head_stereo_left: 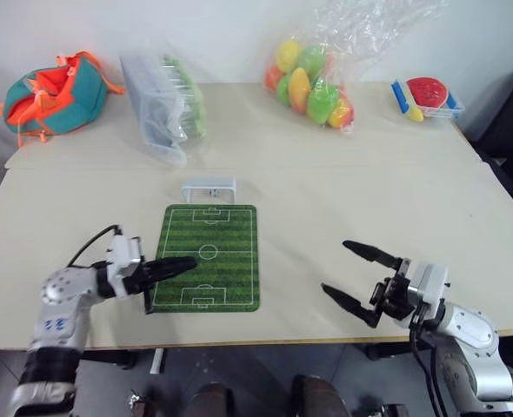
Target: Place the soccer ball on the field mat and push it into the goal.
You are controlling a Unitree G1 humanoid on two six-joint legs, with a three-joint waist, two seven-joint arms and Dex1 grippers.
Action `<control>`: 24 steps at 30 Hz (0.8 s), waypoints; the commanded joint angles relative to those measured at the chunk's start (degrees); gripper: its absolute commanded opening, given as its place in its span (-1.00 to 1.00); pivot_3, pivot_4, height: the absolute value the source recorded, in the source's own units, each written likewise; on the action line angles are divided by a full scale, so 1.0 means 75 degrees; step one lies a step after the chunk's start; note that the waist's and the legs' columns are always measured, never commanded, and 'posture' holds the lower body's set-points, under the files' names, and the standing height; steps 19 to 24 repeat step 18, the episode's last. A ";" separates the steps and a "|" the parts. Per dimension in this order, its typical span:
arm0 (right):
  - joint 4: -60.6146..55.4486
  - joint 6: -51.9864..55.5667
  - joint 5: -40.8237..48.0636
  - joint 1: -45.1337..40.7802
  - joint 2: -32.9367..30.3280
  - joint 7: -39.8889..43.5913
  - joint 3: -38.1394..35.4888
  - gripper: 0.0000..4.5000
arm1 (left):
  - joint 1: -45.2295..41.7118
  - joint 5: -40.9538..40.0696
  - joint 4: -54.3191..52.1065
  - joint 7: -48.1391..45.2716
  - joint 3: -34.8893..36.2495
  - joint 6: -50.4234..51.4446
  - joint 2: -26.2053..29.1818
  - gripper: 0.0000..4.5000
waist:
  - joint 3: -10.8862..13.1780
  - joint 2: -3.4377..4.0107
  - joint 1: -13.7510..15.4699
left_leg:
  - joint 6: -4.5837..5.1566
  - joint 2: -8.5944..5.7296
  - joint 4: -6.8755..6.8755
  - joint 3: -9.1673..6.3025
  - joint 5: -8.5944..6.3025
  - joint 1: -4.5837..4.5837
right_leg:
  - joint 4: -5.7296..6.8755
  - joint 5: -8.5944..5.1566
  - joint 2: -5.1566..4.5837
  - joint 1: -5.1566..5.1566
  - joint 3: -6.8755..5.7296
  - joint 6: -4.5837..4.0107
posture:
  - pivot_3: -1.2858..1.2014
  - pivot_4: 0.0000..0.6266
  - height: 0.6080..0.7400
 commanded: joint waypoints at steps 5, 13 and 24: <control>0.0536 -0.0508 0.0045 -0.0551 0.0314 -0.0225 -0.0123 1.00 | 0.1399 -0.0427 -0.1046 0.1155 0.1558 0.0538 0.0179 -0.99 | 0.0003 0.0005 0.0066 | -0.0002 -0.0002 -0.0001 -0.0007 -0.0001 -0.0004 | 0.0003 0.0000 -0.0003 0.0000 -0.0007 -0.0001 | 0.03 -0.52 1.00; 0.0883 -0.0765 -0.0046 -0.0778 0.0354 0.0017 0.0014 1.00 | 0.1637 0.0219 -0.0903 0.2387 0.1811 0.0550 0.0184 -0.99 | 0.0003 0.0006 0.0013 | -0.0002 -0.0001 -0.0004 -0.0002 -0.0001 -0.0003 | 0.0001 0.0000 -0.0001 -0.0001 -0.0007 -0.0002 | 0.03 -0.52 1.00; 0.0935 -0.0783 -0.0040 -0.0666 -0.0028 0.0538 0.0025 1.00 | 0.1765 0.0229 -0.1073 0.2813 0.1945 0.0488 0.0155 -0.99 | 0.0003 0.0006 0.0009 | -0.0002 -0.0001 -0.0007 0.0000 -0.0001 -0.0003 | 0.0001 0.0000 -0.0001 -0.0003 -0.0006 -0.0002 | 0.03 -0.52 1.00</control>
